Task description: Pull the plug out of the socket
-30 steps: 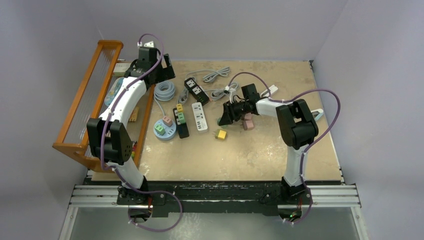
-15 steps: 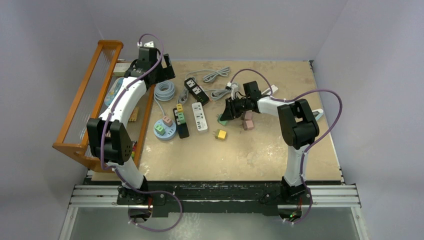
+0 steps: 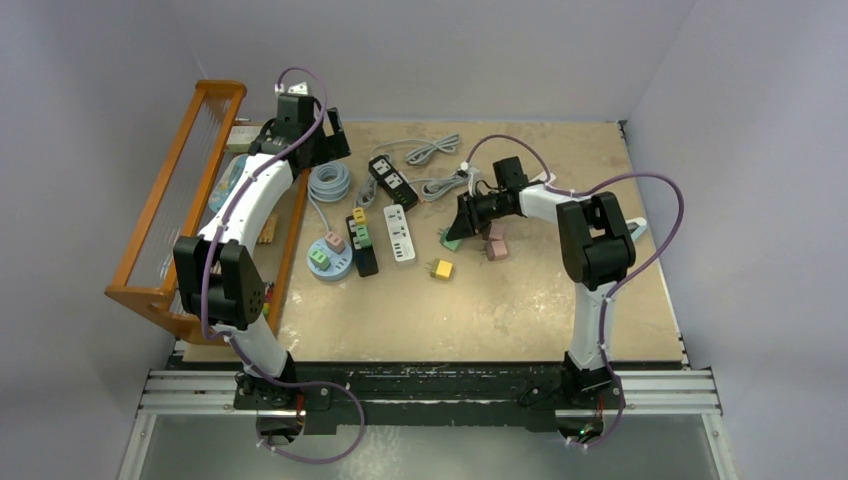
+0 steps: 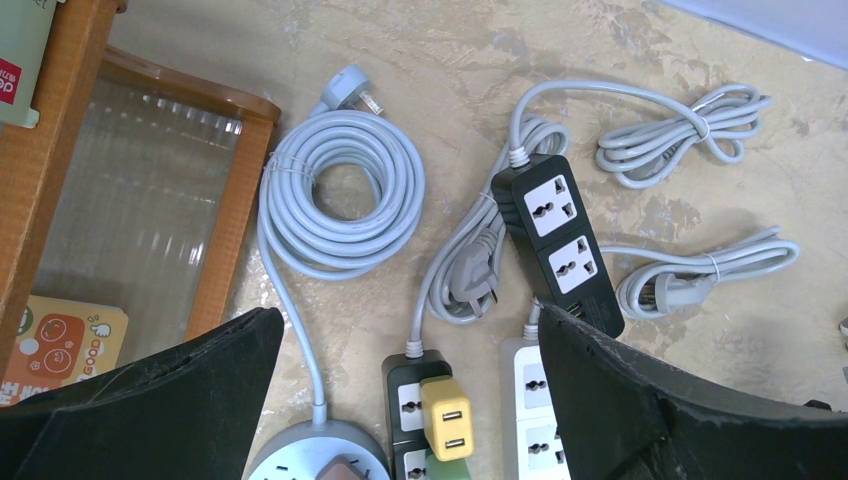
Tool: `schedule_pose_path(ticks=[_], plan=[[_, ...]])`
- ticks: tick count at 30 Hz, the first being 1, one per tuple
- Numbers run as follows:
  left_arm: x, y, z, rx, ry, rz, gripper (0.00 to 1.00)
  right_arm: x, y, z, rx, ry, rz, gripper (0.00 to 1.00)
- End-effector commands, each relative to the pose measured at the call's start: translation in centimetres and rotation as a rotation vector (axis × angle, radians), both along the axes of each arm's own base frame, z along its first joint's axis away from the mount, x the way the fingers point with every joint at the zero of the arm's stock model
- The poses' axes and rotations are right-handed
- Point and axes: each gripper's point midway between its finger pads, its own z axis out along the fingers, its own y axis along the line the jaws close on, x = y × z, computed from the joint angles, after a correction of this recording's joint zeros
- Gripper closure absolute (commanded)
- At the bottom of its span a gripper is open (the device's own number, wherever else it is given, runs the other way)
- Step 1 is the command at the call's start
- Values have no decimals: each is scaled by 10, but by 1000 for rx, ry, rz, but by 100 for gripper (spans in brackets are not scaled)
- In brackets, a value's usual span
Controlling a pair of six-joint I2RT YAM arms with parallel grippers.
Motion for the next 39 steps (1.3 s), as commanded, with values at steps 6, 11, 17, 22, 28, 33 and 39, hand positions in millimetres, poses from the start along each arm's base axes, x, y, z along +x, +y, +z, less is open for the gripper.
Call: schedule_pose_path(ticks=[6, 11, 17, 22, 28, 33, 39], plan=[[3, 5, 22, -8, -72, 0, 0, -16, 4, -9, -14, 39, 75, 100], [4, 5, 20, -6, -66, 1, 0, -13, 2, -22, -94, 34, 51, 88], [5, 6, 17, -4, -60, 4, 0, 5, -7, -30, -213, -20, -44, 83], [5, 8, 15, -2, -56, 7, 0, 14, -10, -29, -238, -41, -84, 68], [6, 10, 15, -1, -55, 11, 0, 37, -26, -24, -328, -129, -203, 63], [5, 11, 15, -2, -56, 14, 0, 61, -40, -8, -383, -248, -306, 59], [5, 12, 17, -1, -60, 14, 0, 69, -44, 1, -407, -298, -333, 56]])
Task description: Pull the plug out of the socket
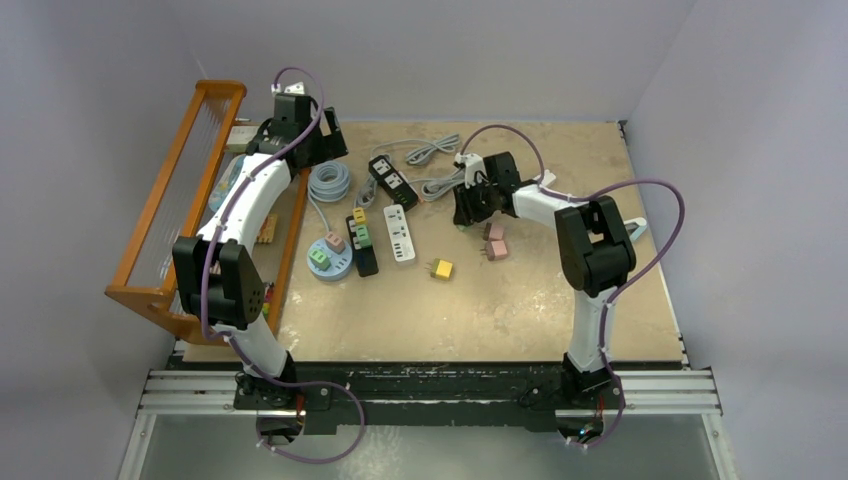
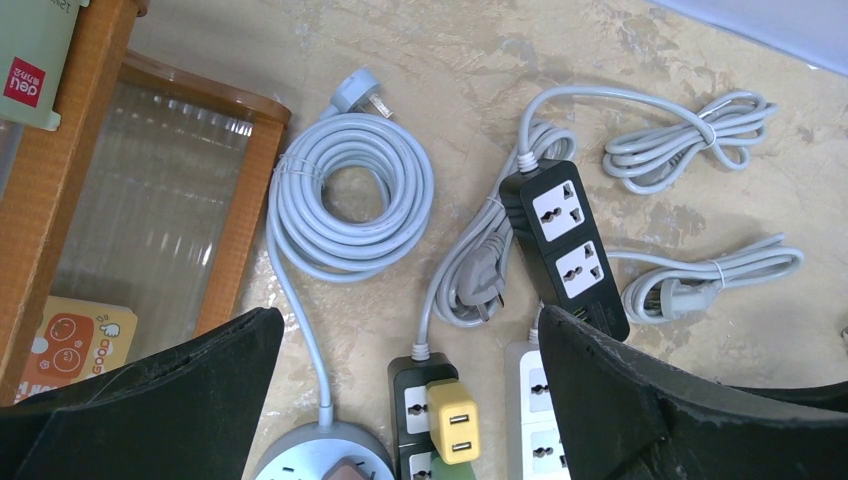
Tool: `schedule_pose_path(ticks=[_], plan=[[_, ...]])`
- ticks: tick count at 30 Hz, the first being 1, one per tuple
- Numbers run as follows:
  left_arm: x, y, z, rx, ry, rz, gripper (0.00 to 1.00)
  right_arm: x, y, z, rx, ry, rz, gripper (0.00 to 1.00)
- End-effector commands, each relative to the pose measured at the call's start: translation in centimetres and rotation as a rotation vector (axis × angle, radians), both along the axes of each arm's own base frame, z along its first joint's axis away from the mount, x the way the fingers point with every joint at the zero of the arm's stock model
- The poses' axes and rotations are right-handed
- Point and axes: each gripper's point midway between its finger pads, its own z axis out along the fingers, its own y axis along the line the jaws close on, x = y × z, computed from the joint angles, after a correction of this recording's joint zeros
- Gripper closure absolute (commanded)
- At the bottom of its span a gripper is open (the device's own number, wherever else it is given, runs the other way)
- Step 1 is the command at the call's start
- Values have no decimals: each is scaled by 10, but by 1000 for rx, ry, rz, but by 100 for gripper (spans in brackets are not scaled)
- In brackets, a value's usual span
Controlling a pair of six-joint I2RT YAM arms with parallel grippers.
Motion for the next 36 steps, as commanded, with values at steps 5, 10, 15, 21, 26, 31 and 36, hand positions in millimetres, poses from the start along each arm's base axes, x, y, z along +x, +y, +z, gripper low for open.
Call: schedule_pose_path(ticks=[5, 10, 15, 21, 26, 31, 36], plan=[[4, 6, 18, 0, -62, 5, 0, 2, 3, 31, 29, -87, 24, 71], [3, 7, 19, 1, -65, 7, 0, -30, 33, 44, 191, -4, 221, 87], [3, 5, 20, -6, -68, 1, 0, -51, 43, 60, 269, 47, 322, 85], [3, 3, 21, -19, -71, -7, 0, -45, 51, 58, 252, 68, 357, 68], [2, 3, 23, -18, -76, -5, 0, -25, 59, 44, 119, 43, 323, 50], [3, 3, 23, -19, -76, -6, 0, -1, 53, 52, 13, -41, 249, 1], [2, 4, 26, -13, -82, -1, 0, 21, 39, 84, -30, -196, 125, 1]])
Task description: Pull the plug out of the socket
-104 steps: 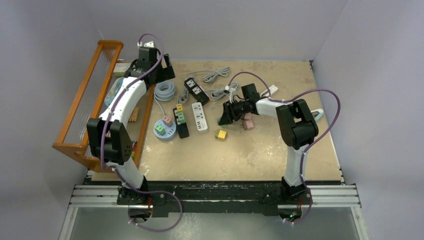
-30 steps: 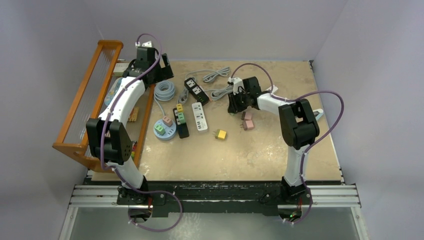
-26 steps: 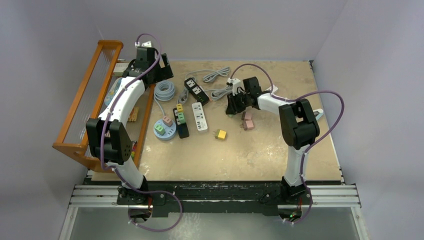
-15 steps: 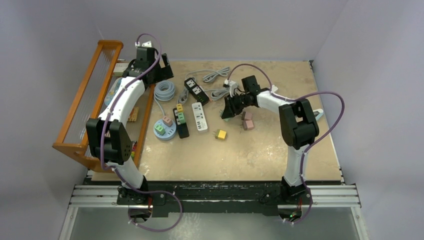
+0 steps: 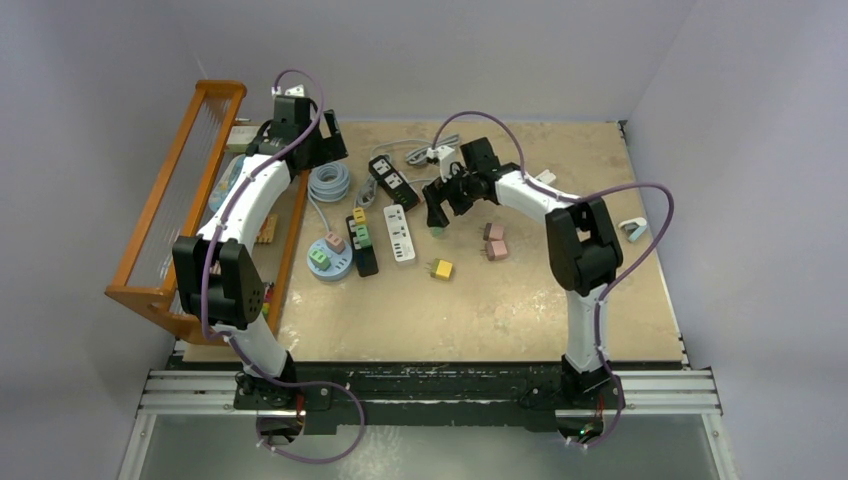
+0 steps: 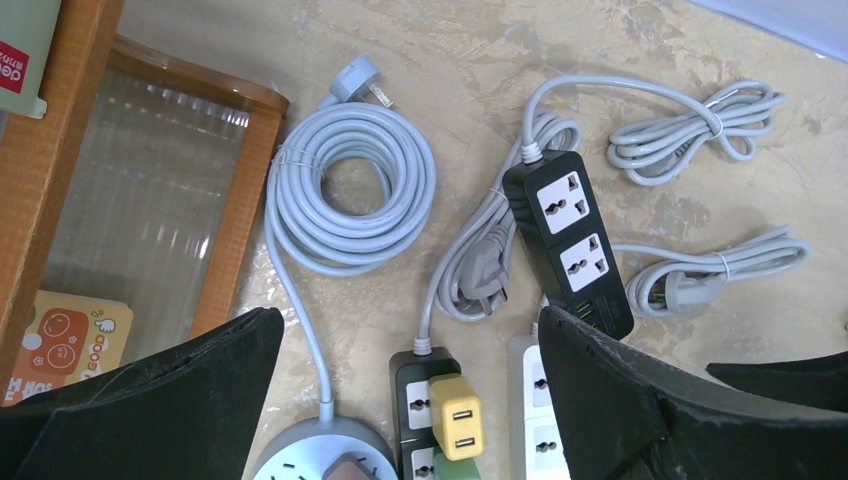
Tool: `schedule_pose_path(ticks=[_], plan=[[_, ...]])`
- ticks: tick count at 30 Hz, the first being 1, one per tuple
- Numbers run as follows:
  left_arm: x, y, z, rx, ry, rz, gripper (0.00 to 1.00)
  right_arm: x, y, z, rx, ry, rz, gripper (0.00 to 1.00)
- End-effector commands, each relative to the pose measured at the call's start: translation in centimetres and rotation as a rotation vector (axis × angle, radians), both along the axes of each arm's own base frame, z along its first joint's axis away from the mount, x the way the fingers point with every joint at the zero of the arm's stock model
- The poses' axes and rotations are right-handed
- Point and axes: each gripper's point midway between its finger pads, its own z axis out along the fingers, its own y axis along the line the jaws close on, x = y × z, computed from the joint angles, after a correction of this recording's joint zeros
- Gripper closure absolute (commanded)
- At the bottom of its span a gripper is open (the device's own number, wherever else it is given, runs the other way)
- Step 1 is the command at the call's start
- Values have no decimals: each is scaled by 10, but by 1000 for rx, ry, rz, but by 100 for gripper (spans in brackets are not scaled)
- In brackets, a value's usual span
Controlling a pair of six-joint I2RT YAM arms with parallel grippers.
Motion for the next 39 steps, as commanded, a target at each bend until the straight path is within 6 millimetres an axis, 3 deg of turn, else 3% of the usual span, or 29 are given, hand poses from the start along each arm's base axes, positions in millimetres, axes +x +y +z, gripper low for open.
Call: schedule_pose_path(ticks=[1, 3, 7, 16, 18, 21, 26, 28, 31, 32, 34, 36, 39], plan=[[4, 5, 32, -3, -97, 7, 0, 29, -16, 53, -11, -201, -116, 0], [4, 5, 32, 0, -97, 8, 0, 26, -17, 58, -2, -222, -106, 2], [4, 5, 33, -1, -98, 7, 0, 16, -14, 42, 0, -170, -88, 6], [4, 5, 33, -2, -100, 7, 0, -16, 24, 20, 65, -57, -33, 19], [4, 5, 33, 0, -99, 6, 0, -19, 28, 13, 60, -38, -35, 24], [4, 5, 33, -2, -100, 7, 0, -18, 31, 5, 52, -18, -45, 39], [3, 6, 33, 1, -99, 11, 0, -9, 24, -14, -23, -9, -100, 48], [4, 7, 33, 3, -100, 13, 0, -8, 19, -21, -52, -6, -118, 61], [3, 6, 34, 2, -101, 12, 0, -9, 18, -23, -49, 4, -126, 94], [3, 6, 33, 3, -99, 12, 0, -6, 17, -20, -45, -7, -135, 100], [4, 6, 33, 2, -100, 11, 0, 7, 4, -7, -20, -38, -161, 100], [4, 6, 33, -1, -100, 10, 0, 25, -24, 15, 48, -52, -186, 100], [5, 8, 34, 9, -102, 18, 0, 53, -88, 39, 37, -99, -246, 100]])
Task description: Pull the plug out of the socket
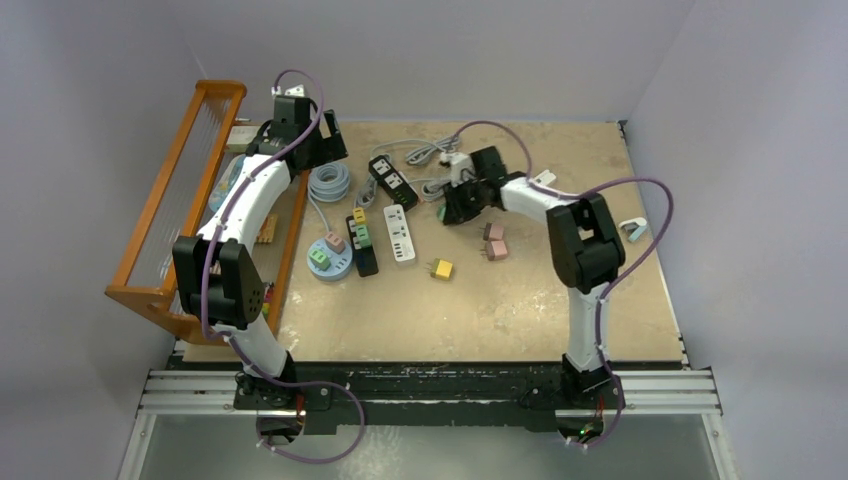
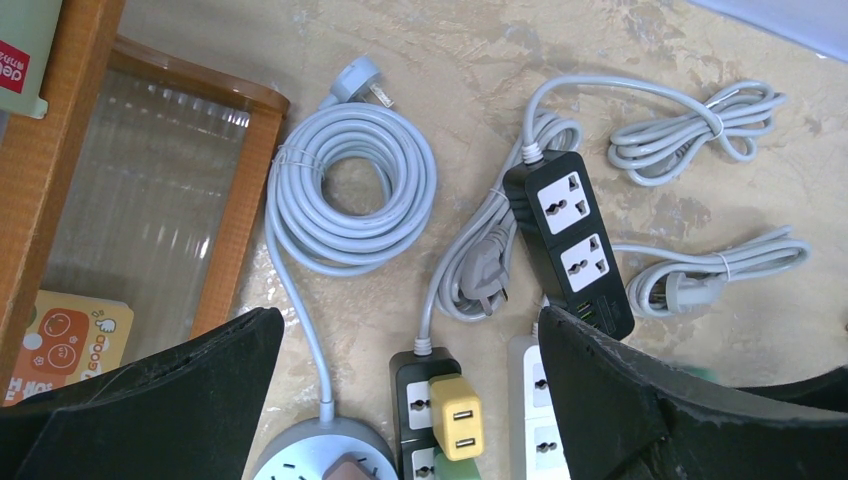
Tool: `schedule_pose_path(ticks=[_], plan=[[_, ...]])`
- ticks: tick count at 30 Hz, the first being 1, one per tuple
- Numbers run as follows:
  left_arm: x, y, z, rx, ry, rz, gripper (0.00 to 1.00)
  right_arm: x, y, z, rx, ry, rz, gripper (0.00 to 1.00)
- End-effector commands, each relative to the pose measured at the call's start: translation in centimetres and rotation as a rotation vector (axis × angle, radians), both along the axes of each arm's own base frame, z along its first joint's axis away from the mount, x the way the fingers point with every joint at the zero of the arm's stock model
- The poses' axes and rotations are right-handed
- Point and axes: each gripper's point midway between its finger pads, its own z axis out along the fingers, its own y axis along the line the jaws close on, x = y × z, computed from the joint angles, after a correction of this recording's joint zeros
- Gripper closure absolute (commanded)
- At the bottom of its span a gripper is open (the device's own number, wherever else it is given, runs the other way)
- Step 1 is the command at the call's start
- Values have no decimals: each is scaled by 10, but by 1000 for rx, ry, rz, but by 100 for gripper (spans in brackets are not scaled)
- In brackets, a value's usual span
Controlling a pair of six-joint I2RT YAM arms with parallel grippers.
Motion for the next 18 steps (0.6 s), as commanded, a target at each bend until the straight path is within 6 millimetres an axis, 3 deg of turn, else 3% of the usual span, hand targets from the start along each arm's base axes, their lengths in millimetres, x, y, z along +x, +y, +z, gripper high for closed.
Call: schedule_pose_path(ticks=[1, 3, 6, 10, 18], plan=[[5, 10, 34, 17, -100, 24, 0, 63, -92, 74, 38, -163, -111, 100], [5, 13, 34, 29, -101, 33, 0, 67, -115, 77, -17, -149, -51, 100], [4, 15, 37, 38, -110, 42, 0, 74, -132, 65, -117, -149, -22, 100], [3, 13, 39, 28, -118, 34, 0, 70, -136, 61, -97, -152, 59, 100], [-1, 19, 49, 47, -145, 48, 0, 43, -147, 36, -113, -91, 181, 100]])
